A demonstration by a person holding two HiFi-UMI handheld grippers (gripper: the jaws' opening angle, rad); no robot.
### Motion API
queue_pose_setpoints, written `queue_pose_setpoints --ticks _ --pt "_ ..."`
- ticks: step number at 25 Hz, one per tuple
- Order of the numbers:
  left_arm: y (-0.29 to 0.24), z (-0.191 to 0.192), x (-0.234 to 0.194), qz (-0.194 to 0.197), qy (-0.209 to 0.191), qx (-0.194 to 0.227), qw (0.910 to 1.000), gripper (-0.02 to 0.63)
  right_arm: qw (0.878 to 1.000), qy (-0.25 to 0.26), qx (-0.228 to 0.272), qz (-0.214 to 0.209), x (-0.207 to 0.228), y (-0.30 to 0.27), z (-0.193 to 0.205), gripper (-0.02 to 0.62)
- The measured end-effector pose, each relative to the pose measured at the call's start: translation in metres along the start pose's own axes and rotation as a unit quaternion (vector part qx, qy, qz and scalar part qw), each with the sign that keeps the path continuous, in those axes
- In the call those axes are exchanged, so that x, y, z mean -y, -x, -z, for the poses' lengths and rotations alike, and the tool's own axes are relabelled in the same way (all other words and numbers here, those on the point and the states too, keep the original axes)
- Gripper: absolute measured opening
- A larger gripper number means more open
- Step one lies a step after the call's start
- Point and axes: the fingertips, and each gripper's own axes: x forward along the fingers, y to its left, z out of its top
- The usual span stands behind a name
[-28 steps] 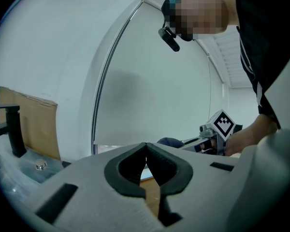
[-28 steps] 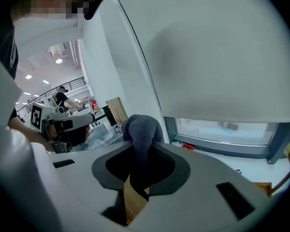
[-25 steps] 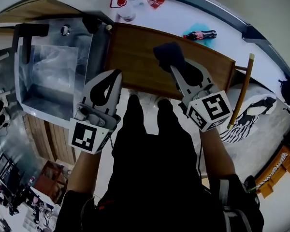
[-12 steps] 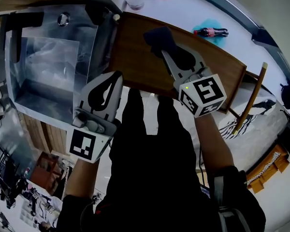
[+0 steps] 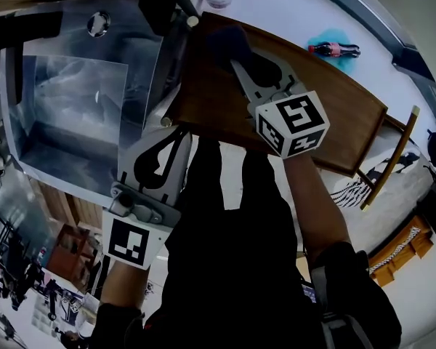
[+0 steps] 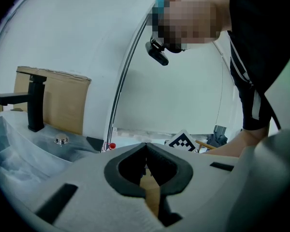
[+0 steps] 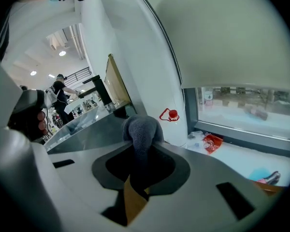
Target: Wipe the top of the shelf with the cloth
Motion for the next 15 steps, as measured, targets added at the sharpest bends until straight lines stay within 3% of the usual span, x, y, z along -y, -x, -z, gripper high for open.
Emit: queue_pose_setpoints --ticks 15 --pt "0.002 0.026 -0.008 0.005 0.001 -0.013 0.9999 0.020 0.998 -0.009 -0.046 0.030 0.018 -0.051 0.044 0.069"
